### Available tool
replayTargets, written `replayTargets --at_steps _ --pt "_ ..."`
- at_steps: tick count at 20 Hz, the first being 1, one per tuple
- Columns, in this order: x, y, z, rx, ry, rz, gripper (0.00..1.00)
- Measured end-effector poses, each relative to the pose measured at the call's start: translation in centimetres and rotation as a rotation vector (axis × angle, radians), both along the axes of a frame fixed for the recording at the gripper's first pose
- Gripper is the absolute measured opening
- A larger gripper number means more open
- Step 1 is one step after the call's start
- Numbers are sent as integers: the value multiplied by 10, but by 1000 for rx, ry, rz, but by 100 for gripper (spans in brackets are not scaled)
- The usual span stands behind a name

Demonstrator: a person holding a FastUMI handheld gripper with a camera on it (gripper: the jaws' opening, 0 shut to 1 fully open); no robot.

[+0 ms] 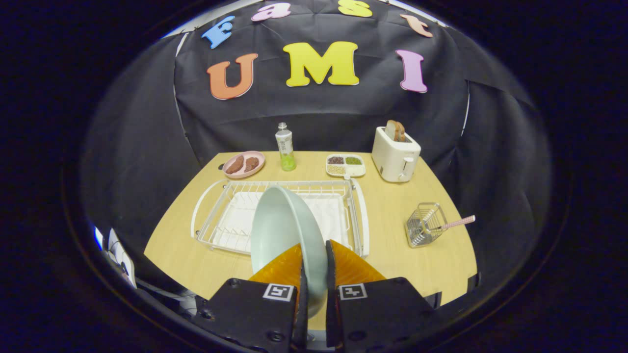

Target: Take the plate from the dish rack, then take the spoon from the basket and place it into the plate.

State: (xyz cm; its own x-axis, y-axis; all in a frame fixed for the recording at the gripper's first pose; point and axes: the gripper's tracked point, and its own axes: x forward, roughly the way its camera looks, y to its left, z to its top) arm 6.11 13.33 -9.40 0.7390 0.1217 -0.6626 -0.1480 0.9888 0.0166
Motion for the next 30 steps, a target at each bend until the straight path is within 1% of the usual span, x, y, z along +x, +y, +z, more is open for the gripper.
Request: replayTargets --at_steps 4,5,7,9,10,12,13,16,17,19,21,28,30 --pt "-28 -4 -56 114 60 39 20" --pt "-33 -5 -69 125 80 56 20" --pt "-38 -10 -86 102 69 88 20" --pt "-35 -25 -105 58 62 62 20" --pt "-35 -31 -111 51 60 66 20" --pt "-33 -30 -121 127 72 70 21" --pt "-32 -35 -128 144 86 69 22" --pt "-24 -50 -147 138 73 91 25" --pt "-23 -53 -156 165 86 91 28" --pt "-22 -53 -168 242 127 85 29" --pt "-20 -56 -175 287 147 91 28" --pt "-18 -63 -193 353 183 67 34" --pt "-17 -71 -202 319 182 45 39"
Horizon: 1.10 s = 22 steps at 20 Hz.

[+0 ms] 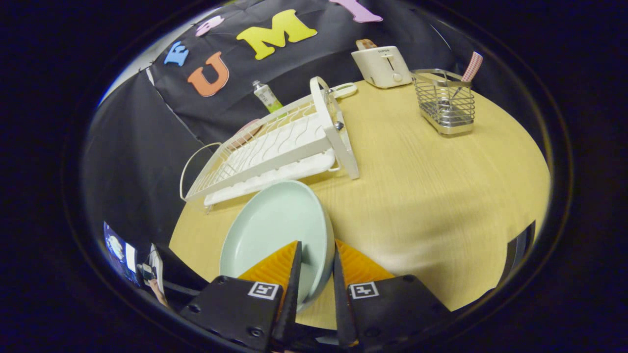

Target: Take the plate from the dish rack, then take the spoon from the basket and place it into the plate.

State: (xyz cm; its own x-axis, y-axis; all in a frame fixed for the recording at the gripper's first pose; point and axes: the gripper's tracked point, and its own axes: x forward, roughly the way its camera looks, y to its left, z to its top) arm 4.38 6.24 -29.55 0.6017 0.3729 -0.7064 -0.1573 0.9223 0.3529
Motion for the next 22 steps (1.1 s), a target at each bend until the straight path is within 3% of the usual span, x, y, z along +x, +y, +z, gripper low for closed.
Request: replayTargets --at_steps 1,4,8,12,17,22 --pt "2 0 2 8 -22 -6 44" --pt "7 -15 6 -31 -76 -54 46" --pt "19 -51 21 -141 -237 -138 79" --pt "24 -83 35 -216 -352 -204 95" --pt "41 -139 70 -255 -509 -294 99" --pt "64 -194 87 -234 -550 -416 100"
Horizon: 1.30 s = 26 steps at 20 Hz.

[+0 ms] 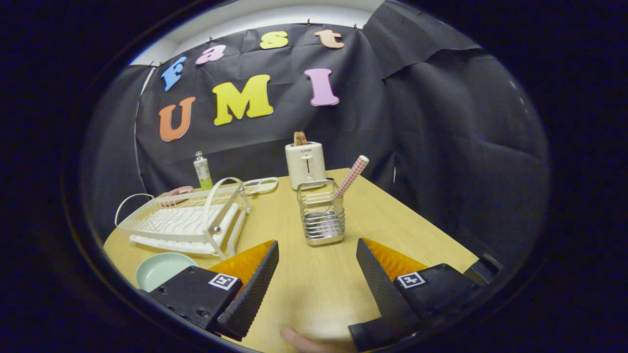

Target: Take the plate from the dish rack, then take the spoon from the basket and place it into the plate.

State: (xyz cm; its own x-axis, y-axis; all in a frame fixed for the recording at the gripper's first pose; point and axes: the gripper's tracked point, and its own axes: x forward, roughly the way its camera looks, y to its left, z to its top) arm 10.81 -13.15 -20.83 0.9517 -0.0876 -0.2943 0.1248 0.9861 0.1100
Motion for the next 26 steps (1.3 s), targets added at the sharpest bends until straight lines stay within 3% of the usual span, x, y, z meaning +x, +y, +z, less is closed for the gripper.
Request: replayTargets --at_steps 4,10,15,19,23,26 --pt "26 -24 17 50 -73 1 98" --pt "70 -46 42 -62 -157 8 97" --pt "104 -23 53 -72 -171 83 75" --pt "116 -9 52 -89 -148 96 48" --pt "122 -5 52 -68 -131 45 28" --pt "124 1 57 -48 -118 18 21"
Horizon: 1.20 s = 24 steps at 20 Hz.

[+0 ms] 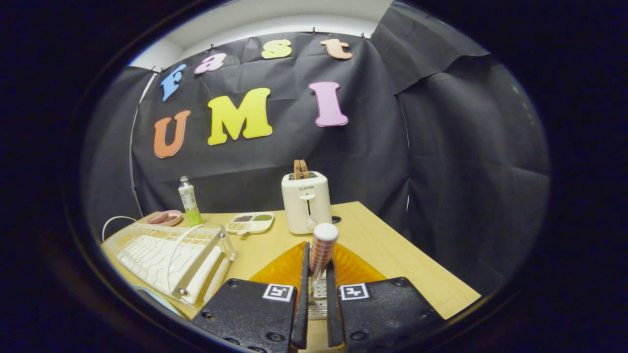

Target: Take the plate from the dish rack, then take the spoon from the basket and place it into the plate.

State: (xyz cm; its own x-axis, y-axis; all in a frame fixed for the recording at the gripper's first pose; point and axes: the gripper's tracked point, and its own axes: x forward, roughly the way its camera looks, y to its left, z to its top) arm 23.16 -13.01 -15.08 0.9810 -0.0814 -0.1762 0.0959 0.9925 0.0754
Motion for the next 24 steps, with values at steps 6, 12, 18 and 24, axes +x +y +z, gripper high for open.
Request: replayTargets --at_steps 6,12,18,24 --pt "-11 1 34 -39 -69 -44 17" --pt "-43 16 72 -90 -125 -43 17" --pt "-95 53 100 -124 -193 -8 17" --pt "-142 131 71 -87 -141 128 17"
